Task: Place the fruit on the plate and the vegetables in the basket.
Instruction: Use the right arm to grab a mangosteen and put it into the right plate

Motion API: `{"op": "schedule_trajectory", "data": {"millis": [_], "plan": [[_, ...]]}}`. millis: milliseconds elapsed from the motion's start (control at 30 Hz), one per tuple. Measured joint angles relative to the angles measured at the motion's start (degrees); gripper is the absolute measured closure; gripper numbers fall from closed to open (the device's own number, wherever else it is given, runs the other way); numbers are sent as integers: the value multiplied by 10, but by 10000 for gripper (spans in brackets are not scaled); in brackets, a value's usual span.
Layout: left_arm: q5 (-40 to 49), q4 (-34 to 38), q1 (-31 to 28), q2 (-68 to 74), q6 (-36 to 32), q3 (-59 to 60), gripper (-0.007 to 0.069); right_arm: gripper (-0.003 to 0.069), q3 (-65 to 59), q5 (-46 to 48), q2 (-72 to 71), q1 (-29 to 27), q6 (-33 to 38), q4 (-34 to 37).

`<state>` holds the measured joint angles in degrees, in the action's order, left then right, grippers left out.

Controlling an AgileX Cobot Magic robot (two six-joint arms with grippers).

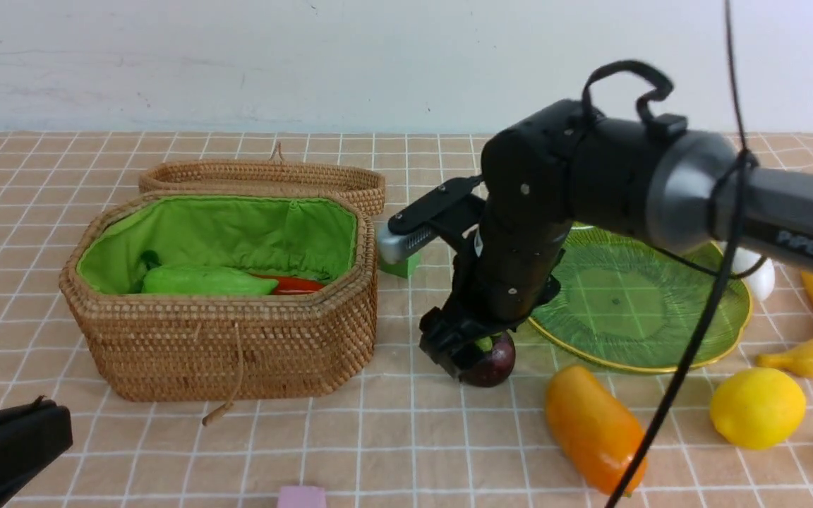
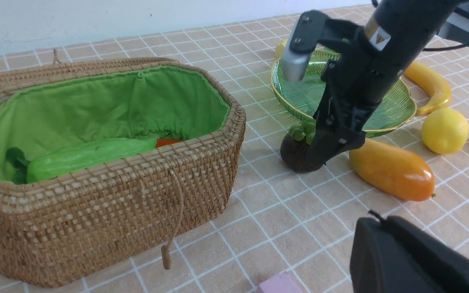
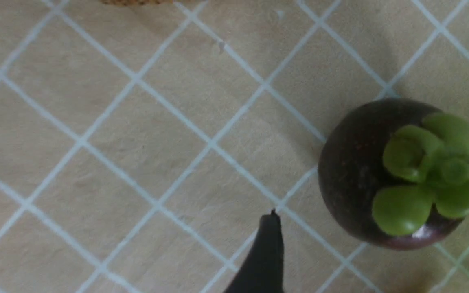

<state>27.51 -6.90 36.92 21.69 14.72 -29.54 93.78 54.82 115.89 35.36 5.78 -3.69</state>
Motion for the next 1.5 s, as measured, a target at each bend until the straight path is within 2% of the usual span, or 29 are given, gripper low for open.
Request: {"op": "schedule_trajectory", "data": {"millis": [167, 467, 567, 633, 867, 967, 1100, 1267, 1367, 1467, 1500], "plan": [[0, 0, 0, 0, 0, 0, 638, -3, 0, -17, 35, 0, -19, -52], [0, -1, 0, 0, -1, 0, 638, 18, 1, -67, 68, 0, -21, -61], [0, -2, 0, 0, -1, 0, 638, 64, 2, -74, 75, 0, -21, -60], [0, -2, 0, 0, -1, 0, 638, 88, 4, -70, 75, 0, -21, -60], [-10, 10, 0, 0, -1, 0, 638, 88, 44, 1, 36, -4, -37, -60], [-34, 22, 0, 0, -1, 0, 638, 88, 60, 12, 1, -25, -71, -59], [-72, 46, 0, -1, -1, 0, 638, 88, 70, 17, -15, -121, -136, -53], [-78, 81, 0, -1, -1, 0, 638, 88, 70, 12, 27, -214, -153, 0], [-78, 85, 0, -1, -1, 0, 638, 73, 69, -1, 53, -230, -149, 37], [-76, 85, 0, -1, -10, 0, 638, -15, 69, -2, 67, -233, -137, 59], [-76, 86, 0, -1, -11, 0, 638, -15, 69, -1, 67, -233, -137, 59]]}}
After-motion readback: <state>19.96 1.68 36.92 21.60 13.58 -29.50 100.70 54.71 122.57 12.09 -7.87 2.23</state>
